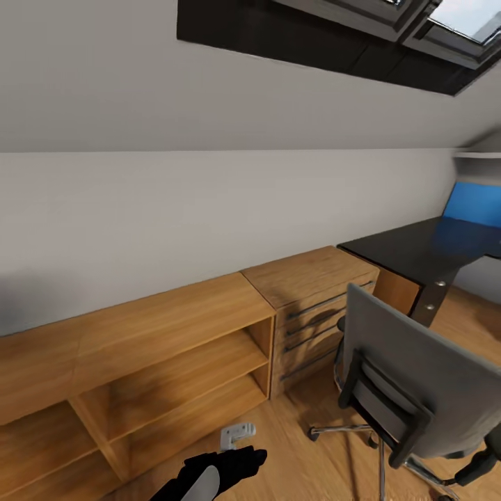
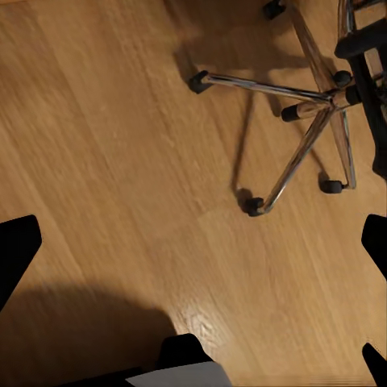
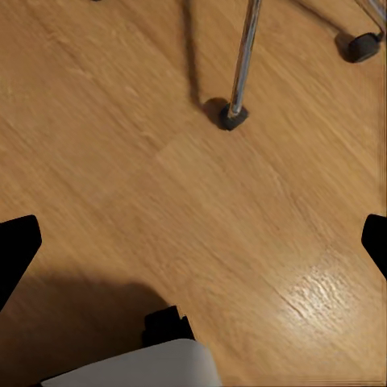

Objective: In the bedroom, organize the workspace by keeping the computer under the desk, ensuring the monitor is on the desk, placing the keyboard on the desk next to the monitor, placing the mouse on the desk next to the keyboard, moving the folder from the swivel chair onto the desk next to the mouse, stacking the notebook on top of the folder with the pen on top of the notebook, and positioning the swivel chair next to the desk.

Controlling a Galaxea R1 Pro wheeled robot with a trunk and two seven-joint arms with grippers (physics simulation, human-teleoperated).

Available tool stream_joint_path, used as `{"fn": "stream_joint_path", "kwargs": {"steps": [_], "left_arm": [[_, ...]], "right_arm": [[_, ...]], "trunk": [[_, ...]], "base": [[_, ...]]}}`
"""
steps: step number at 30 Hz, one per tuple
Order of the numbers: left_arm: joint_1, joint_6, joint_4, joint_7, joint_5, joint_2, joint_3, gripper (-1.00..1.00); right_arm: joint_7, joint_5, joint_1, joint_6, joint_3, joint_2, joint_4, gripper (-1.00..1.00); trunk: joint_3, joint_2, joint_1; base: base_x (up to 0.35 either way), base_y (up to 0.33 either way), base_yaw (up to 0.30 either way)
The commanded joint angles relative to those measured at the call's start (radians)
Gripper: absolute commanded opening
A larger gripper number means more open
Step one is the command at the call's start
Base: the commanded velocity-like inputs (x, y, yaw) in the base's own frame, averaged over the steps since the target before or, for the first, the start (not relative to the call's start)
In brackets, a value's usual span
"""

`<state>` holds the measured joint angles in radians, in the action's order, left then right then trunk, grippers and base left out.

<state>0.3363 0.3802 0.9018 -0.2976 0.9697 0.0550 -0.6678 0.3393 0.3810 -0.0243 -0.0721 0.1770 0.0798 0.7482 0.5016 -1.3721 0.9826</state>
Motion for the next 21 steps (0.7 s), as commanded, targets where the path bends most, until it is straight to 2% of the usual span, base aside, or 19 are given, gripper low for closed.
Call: {"fn": "stream_joint_path", "kwargs": {"steps": [1,21], "left_arm": [[0.001,0.001,0.002,-0.009,0.011,0.000,-0.002,1.00],[0.001,0.000,0.002,-0.008,0.014,-0.001,0.002,1.00]], "right_arm": [[0.009,0.005,0.000,-0.005,0.006,0.001,0.003,1.00],[0.008,0.004,0.000,-0.002,0.006,0.001,0.003,1.00]], "trunk": [[0.001,-0.001,0.000],[0.001,-0.001,0.000]], "base": [[-0.002,0.008,-0.300],[0.000,0.001,-0.300]]}}
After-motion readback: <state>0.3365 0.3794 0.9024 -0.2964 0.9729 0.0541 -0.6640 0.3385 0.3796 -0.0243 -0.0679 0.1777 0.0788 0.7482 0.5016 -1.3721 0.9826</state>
